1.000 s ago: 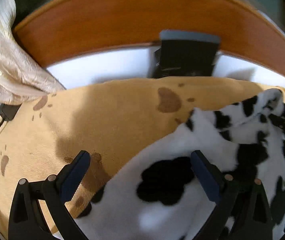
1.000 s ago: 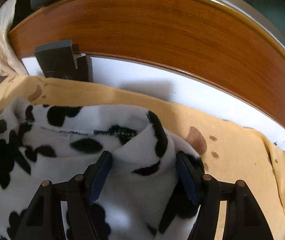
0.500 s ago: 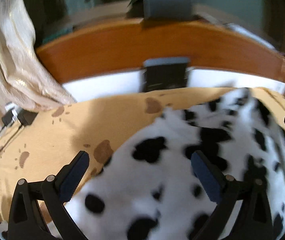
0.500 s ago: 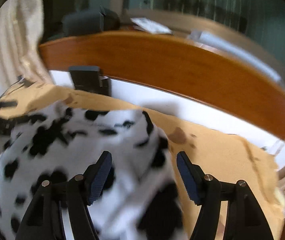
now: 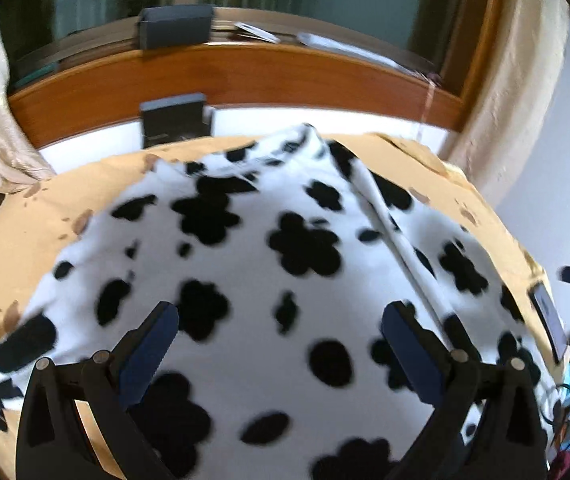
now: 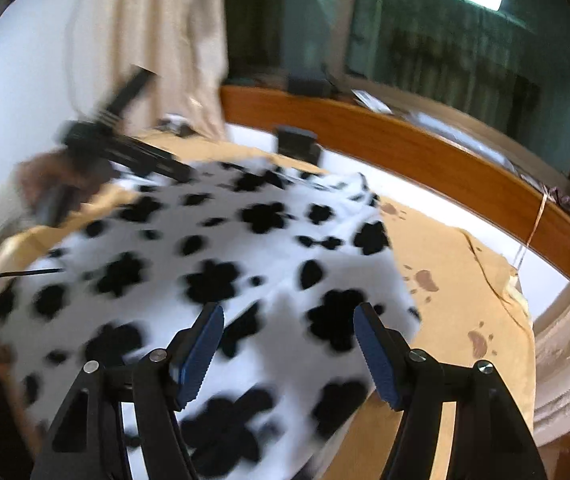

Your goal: Fold clothes

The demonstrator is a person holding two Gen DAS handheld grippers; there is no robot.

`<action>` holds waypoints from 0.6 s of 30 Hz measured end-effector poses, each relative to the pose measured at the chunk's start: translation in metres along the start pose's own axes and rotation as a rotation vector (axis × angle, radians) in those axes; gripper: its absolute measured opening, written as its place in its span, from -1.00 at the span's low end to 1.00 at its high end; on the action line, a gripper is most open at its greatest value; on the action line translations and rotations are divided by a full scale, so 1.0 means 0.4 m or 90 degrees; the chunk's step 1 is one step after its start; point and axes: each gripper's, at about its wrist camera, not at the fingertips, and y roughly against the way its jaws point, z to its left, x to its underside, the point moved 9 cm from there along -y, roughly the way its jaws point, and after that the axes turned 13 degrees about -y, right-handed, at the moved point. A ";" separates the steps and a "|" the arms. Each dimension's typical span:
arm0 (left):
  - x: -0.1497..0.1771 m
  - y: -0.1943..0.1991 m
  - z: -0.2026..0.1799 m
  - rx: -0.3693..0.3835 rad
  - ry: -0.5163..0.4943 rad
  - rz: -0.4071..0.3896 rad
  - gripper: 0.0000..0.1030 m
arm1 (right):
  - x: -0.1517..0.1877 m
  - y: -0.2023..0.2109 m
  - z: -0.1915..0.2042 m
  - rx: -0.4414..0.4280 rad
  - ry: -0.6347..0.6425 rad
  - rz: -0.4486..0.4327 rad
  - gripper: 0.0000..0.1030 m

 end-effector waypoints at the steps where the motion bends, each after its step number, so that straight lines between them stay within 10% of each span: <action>1: 0.009 -0.002 -0.020 0.008 -0.003 0.004 0.99 | 0.014 0.041 0.023 -0.020 0.003 -0.011 0.35; 8: 0.066 -0.001 -0.119 0.048 -0.007 0.017 0.99 | 0.185 0.252 0.196 -0.101 0.128 -0.012 0.35; 18: 0.090 -0.023 -0.159 0.081 0.044 0.026 0.99 | 0.414 0.171 0.269 -0.045 0.233 0.104 0.35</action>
